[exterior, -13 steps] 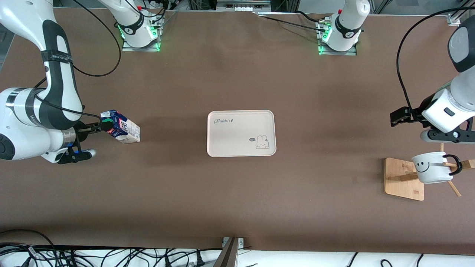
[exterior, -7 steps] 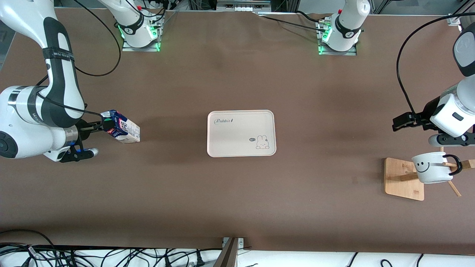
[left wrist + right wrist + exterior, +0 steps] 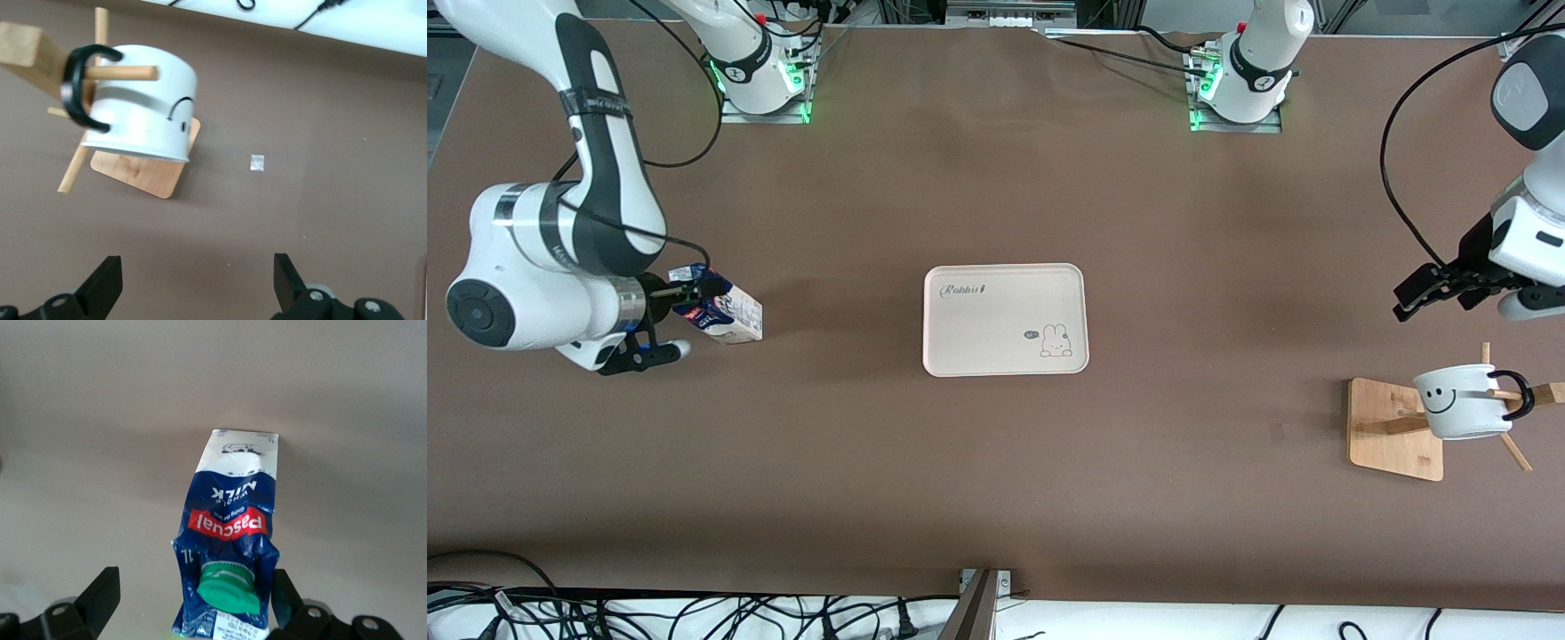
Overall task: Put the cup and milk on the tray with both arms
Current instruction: 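Lift the carton with the right gripper while the left gripper grasps the mug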
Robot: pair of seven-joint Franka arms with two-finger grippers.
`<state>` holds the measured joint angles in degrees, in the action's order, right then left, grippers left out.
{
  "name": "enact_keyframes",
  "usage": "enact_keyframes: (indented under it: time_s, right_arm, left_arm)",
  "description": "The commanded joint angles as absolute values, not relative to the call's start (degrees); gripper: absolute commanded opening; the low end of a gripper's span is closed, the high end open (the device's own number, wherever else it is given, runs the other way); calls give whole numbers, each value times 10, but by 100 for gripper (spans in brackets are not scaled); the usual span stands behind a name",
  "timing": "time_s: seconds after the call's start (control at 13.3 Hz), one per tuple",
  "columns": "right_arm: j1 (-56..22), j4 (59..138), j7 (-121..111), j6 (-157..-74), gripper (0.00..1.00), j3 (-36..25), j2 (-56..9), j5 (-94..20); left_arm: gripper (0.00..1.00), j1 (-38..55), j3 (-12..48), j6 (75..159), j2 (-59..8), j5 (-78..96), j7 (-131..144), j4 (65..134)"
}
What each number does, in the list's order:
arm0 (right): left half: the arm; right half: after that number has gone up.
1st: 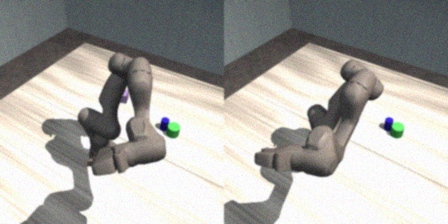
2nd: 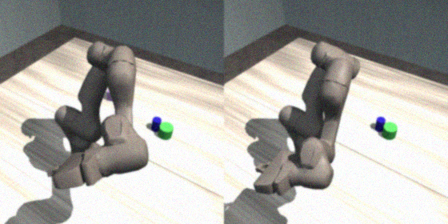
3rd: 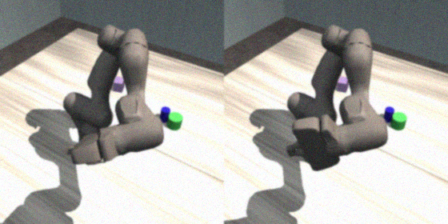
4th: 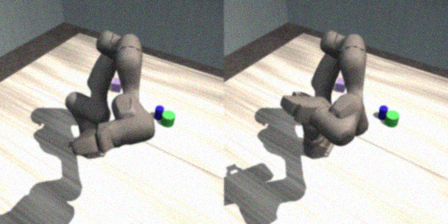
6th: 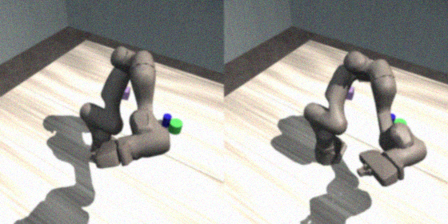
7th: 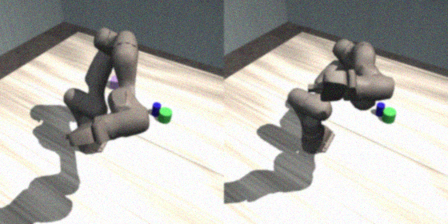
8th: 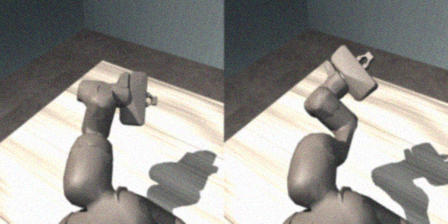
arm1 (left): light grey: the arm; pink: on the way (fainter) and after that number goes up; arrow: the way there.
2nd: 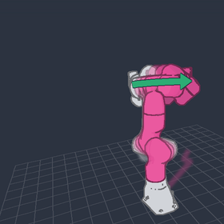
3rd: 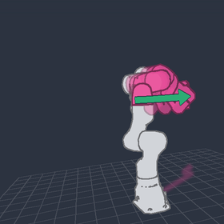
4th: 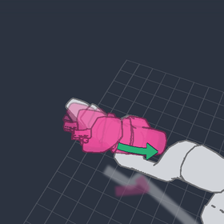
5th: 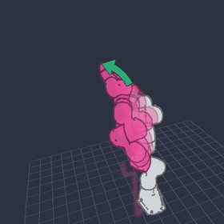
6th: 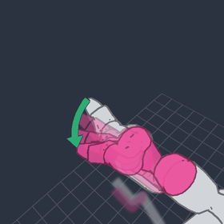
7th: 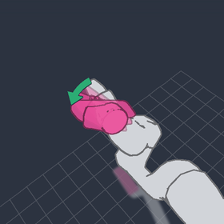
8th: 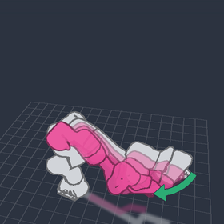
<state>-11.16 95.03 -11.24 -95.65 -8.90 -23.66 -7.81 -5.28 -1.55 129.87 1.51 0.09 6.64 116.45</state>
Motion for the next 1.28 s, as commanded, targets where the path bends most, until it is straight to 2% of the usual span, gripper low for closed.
enact_keyframes:
  time_s: [0.0, 0.15, 0.45, 0.83, 1.2]
  right_arm:
    - [-113, 989, -105, -970, 100, -91, -202, -72]
    - [-113, 995, -106, -971, 100, -95, -197, -70]
    - [-112, 998, -108, -983, 100, -96, -199, -47]
    - [-110, 1010, -108, -999, 100, -96, -201, -47]
    - [-110, 1014, -108, -1001, 100, -96, -200, -47]
  left_arm:
    - [100, -76, -11, 1387, 47, 18, 76, 1240]
    - [100, -87, -11, 1432, 45, 74, 75, 1263]
    - [100, -94, -11, 1504, -11, 205, 66, 1249]
    - [100, -91, -10, 1513, -98, 228, 62, 1150]
    - [100, -92, -10, 1513, -122, 257, 57, 1125]
